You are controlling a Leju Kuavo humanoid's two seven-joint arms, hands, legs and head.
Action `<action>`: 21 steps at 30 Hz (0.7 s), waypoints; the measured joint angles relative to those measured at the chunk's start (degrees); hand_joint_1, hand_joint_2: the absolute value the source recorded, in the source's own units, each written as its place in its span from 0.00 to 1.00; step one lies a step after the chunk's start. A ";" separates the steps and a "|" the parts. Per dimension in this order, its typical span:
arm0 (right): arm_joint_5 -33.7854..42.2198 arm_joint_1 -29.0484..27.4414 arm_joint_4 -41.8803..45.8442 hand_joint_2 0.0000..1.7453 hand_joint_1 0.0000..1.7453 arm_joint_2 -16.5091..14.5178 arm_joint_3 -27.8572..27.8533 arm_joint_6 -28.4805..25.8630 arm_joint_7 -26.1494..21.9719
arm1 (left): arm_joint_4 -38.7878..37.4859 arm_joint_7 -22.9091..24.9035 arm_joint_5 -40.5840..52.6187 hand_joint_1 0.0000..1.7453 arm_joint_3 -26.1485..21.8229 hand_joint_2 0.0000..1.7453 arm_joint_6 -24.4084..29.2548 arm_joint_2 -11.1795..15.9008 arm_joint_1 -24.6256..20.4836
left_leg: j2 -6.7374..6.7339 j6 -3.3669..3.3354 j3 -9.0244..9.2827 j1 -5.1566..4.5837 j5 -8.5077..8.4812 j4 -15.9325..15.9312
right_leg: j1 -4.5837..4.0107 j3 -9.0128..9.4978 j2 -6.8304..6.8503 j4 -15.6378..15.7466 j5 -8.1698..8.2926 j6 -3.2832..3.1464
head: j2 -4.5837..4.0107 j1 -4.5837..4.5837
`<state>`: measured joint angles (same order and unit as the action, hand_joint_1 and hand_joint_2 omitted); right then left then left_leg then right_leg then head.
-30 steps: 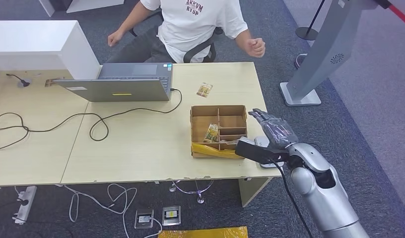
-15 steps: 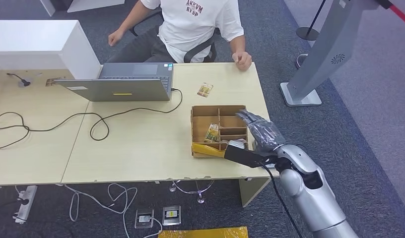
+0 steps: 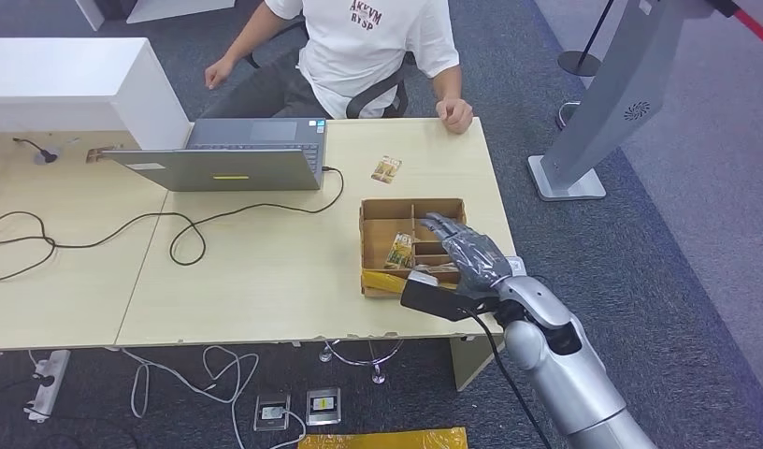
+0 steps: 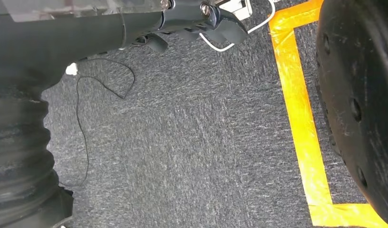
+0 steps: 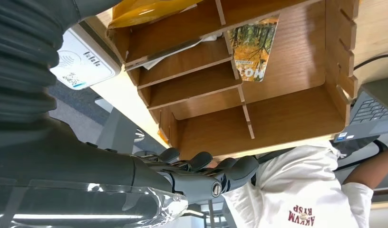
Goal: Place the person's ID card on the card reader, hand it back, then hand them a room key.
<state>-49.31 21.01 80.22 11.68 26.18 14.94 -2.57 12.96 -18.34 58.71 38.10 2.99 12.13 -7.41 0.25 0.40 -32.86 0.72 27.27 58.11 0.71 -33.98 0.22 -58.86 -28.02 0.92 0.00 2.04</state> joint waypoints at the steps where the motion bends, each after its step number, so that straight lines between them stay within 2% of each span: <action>1: 0.08 0.00 -0.18 1.00 0.00 -0.01 0.16 -0.15 0.04 | -0.01 0.07 0.01 0.00 0.00 1.00 -0.01 -0.03 0.02 | 0.00 0.00 0.00 0.00 0.00 0.00 | 0.00 0.00 0.00 0.00 0.00 0.00 | 0.00 -0.01; 13: 0.87 -0.04 -2.04 1.00 0.00 0.45 0.57 -1.65 0.21 | -0.06 4.28 0.68 0.00 0.04 1.00 -0.74 -2.03 0.35 | -0.02 0.00 0.02 -0.01 0.00 0.00 | 0.01 -0.01 -0.02 0.02 0.00 0.00 | 0.00 0.01; 21: 0.66 -0.06 -2.89 1.00 0.00 1.19 0.70 -2.22 1.37 | -0.16 1.14 0.09 0.00 0.02 1.00 -0.75 -1.40 0.41 | -0.03 0.00 0.03 0.01 0.00 0.00 | -0.01 -0.02 -0.03 0.01 0.00 0.00 | 0.00 -0.01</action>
<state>-48.65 20.95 77.34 12.87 26.88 12.73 -1.20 12.79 -17.20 58.80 38.12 2.25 10.73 -7.00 0.23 0.40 -32.83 0.73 27.27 58.11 0.71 -33.99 0.19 -58.85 -28.02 0.92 0.00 2.03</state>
